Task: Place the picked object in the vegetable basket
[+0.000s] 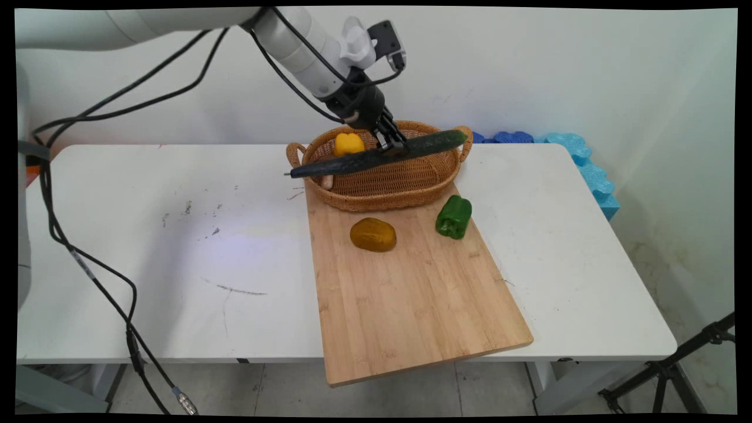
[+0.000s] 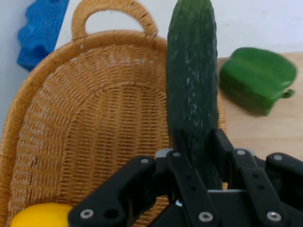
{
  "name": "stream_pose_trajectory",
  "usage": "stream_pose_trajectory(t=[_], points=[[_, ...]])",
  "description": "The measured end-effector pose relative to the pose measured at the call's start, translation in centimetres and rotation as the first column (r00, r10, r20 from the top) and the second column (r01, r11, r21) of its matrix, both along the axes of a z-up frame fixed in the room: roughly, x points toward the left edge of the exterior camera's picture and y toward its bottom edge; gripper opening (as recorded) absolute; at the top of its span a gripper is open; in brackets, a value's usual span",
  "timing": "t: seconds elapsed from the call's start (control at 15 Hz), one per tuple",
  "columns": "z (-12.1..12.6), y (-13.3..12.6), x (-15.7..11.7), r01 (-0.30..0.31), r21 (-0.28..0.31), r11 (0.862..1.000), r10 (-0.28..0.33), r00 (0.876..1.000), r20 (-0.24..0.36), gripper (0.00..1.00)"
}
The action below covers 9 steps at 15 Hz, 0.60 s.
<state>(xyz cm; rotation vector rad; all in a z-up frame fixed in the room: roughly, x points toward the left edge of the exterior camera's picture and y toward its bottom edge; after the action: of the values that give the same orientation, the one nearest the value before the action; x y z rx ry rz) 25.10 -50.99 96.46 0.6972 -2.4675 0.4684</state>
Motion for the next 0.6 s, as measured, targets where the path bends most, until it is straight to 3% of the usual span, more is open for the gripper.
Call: stream_pose_trajectory(t=[0.6], points=[[-4.8,-3.8,-0.2,-0.066,0.021,0.998,0.066,0.997,0.031,0.0]])
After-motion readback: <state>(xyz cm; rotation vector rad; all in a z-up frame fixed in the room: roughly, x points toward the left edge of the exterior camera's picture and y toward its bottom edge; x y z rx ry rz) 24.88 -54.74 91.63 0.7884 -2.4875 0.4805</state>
